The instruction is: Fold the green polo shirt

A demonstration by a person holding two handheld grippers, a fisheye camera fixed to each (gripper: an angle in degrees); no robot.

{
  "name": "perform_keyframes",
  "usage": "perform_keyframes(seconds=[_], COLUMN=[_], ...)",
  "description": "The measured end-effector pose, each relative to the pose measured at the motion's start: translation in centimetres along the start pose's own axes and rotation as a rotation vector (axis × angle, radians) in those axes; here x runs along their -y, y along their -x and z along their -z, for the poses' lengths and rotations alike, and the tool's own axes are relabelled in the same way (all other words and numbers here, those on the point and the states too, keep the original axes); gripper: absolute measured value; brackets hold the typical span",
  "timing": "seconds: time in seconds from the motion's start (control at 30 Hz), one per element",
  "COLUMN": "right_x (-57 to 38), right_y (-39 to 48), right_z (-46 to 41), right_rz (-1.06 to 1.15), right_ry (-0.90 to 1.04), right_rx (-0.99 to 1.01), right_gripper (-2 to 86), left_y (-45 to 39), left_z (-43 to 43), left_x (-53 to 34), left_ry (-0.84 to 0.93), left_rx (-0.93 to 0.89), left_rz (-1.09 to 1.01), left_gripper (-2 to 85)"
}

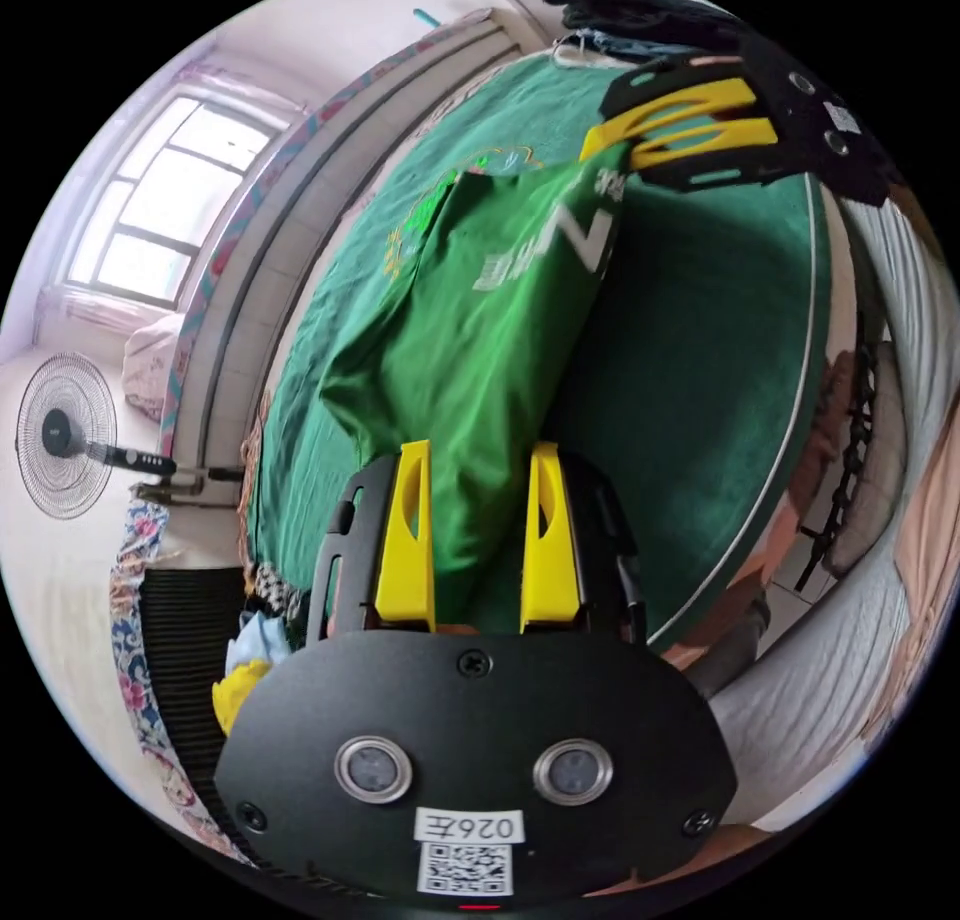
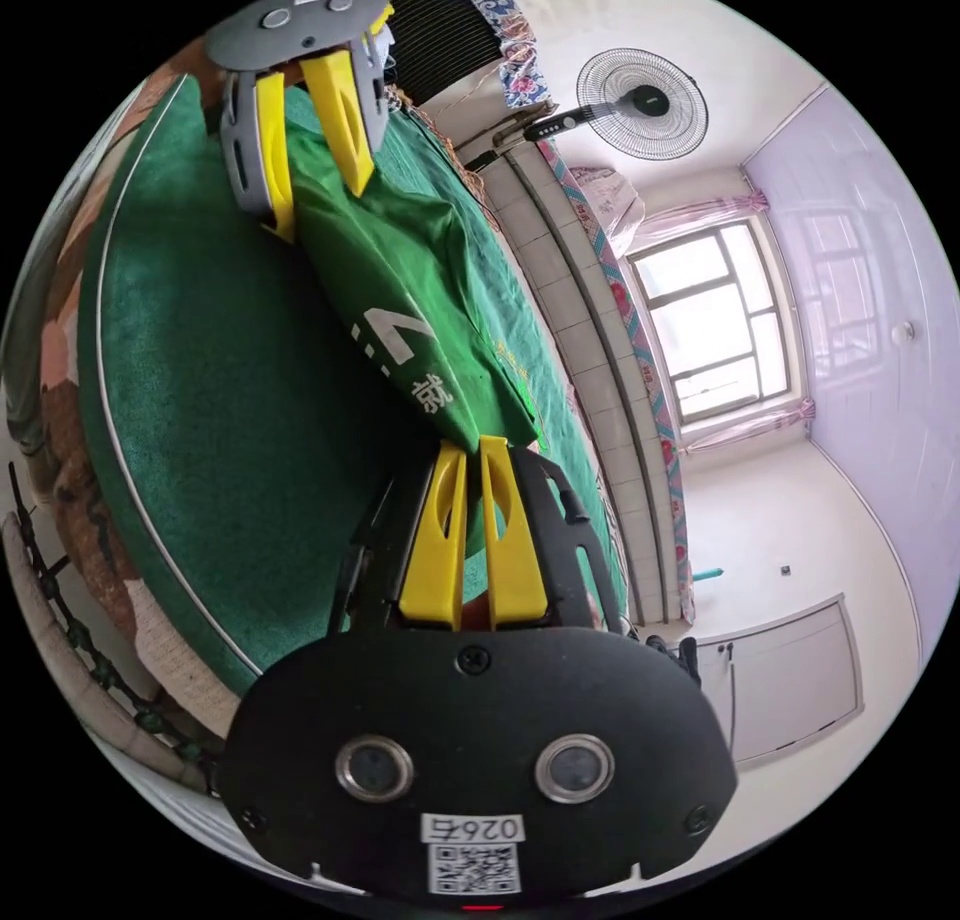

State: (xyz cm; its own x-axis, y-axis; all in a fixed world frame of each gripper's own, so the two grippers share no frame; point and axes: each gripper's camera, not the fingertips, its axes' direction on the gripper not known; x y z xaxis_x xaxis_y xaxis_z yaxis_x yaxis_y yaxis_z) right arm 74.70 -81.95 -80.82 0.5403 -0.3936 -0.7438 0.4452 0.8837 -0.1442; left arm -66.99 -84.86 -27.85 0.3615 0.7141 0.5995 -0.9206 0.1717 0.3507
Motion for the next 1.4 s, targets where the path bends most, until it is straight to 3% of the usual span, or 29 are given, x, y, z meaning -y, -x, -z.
perform_keyframes(seconds=[0.17,0.43,0.7,0.9,1.07,1.2,1.4], right_x=[-0.6,-3.5,-7.1,-9.0,-15.8,-19.6,-29.7], right_y=[0.5,4.4,7.6,15.6,20.0,19.0,10.0], right_z=[-1.9,-6.4,-6.1,-9.8,-15.4,-14.6,-9.1], right_rz=[0.005,0.109,0.084,0.098,0.089,0.018,-0.208], right_ry=[0.011,0.119,0.065,0.081,0.157,0.134,0.044], right_rx=[0.012,0.104,0.22,-0.007,-0.151,-0.124,0.0], right_gripper=[-1.1,5.3,6.5,4.9,-0.9,-1.3,-1.3], left_y=[3.8,7.2,17.2,25.4,31.9,34.9,42.3], left_z=[-5.5,-11.5,-16.3,-19.4,-21.2,-20.3,-12.3], left_x=[-4.1,-4.9,-7.1,-8.7,-9.8,-9.4,-9.0], left_ry=[0.124,0.139,0.079,0.026,-0.013,-0.033,-0.248], left_rx=[0.046,0.117,0.002,-0.058,-0.072,0.054,0.207], left_rz=[0.045,-0.043,0.071,0.161,0.197,0.198,0.292], left_gripper=[10.4,4.7,3.2,2.2,1.7,1.4,1.3])
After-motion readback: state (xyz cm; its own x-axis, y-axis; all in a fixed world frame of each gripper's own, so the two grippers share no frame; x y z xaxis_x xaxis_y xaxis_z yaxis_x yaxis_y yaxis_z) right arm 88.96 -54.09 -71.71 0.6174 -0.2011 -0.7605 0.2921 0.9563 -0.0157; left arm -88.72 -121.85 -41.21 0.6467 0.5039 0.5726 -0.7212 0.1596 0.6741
